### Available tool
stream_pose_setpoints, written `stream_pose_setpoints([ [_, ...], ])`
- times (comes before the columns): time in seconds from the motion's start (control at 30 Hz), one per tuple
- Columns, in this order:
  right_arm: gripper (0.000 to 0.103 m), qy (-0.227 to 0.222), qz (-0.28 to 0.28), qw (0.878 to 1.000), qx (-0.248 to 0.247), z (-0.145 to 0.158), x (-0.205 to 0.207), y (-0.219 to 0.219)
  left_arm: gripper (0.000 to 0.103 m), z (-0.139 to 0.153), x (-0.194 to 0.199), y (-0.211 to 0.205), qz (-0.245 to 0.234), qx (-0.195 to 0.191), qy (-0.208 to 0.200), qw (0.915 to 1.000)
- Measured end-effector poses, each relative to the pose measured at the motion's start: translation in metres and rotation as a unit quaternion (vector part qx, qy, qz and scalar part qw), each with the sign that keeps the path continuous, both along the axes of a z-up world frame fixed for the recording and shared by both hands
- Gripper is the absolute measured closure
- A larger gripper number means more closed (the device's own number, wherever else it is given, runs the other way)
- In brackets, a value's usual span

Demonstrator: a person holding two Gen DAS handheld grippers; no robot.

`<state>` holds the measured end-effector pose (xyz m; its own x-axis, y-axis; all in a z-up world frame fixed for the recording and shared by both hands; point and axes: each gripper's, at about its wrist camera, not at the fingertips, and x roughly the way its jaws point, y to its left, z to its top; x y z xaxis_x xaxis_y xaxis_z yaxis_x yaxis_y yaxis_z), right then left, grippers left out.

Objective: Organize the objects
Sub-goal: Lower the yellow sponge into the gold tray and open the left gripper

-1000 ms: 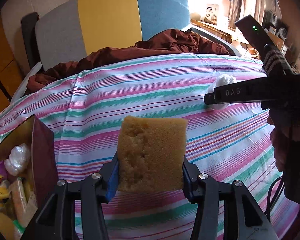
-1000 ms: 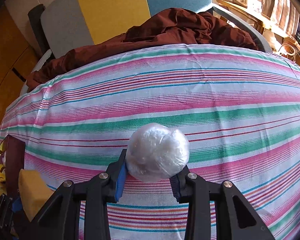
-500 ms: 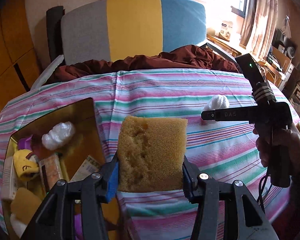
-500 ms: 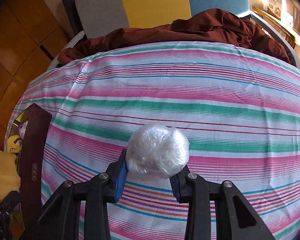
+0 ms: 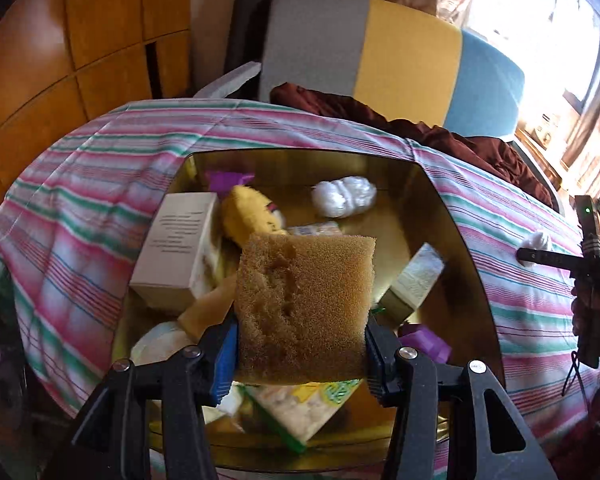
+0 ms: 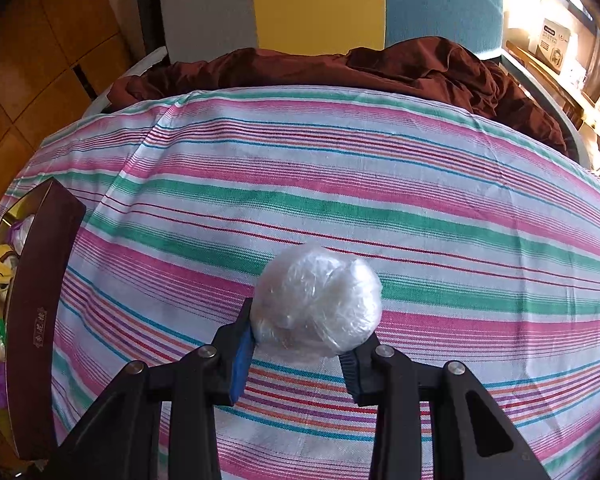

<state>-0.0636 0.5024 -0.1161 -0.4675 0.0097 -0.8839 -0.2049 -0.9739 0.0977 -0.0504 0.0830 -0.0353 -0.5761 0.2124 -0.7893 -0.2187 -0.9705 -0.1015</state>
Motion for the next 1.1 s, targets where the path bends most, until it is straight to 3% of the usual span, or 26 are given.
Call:
stream_pose_setpoints([
  [0.13, 0.066, 0.000, 0.002, 1.000, 0.007, 0.001, 0.003, -0.001, 0.050, -0.007, -0.007, -0.010, 0.011, 0.018, -0.012, 0.9997],
  [0.27, 0.066, 0.001, 0.005, 1.000, 0.013, 0.001, 0.005, -0.001, 0.049, -0.008, -0.022, 0.006, -0.003, 0.029, -0.012, 0.9995],
  [0.53, 0.066, 0.003, 0.008, 1.000, 0.020, -0.001, 0.002, -0.005, 0.046, -0.015, -0.062, 0.043, -0.026, 0.008, 0.000, 0.9996],
  [0.57, 0.066, 0.002, 0.009, 1.000, 0.022, -0.001, 0.002, -0.005, 0.040, -0.018, -0.066, 0.045, -0.028, 0.004, -0.002, 0.9996],
  [0.6, 0.066, 0.002, 0.010, 1.000, 0.023, -0.001, 0.001, -0.005, 0.027, -0.021, -0.069, 0.047, -0.030, 0.002, -0.006, 0.9995],
  [0.63, 0.066, 0.003, 0.011, 1.000, 0.022, -0.001, 0.001, -0.005, 0.023, -0.023, -0.070, 0.047, -0.028, 0.001, -0.007, 0.9996],
  [0.77, 0.066, 0.002, 0.012, 1.000, 0.024, 0.000, 0.000, -0.006, 0.023, -0.025, -0.064, 0.041, -0.015, -0.003, -0.007, 0.9999],
  [0.97, 0.066, 0.003, 0.011, 0.999, 0.030, 0.000, 0.001, -0.009, 0.018, -0.008, -0.040, 0.028, -0.002, -0.014, 0.044, 0.9989],
  [1.1, 0.066, 0.002, 0.009, 0.999, 0.045, 0.001, 0.001, -0.015, 0.018, -0.003, -0.028, 0.019, 0.006, -0.012, 0.034, 0.9993],
])
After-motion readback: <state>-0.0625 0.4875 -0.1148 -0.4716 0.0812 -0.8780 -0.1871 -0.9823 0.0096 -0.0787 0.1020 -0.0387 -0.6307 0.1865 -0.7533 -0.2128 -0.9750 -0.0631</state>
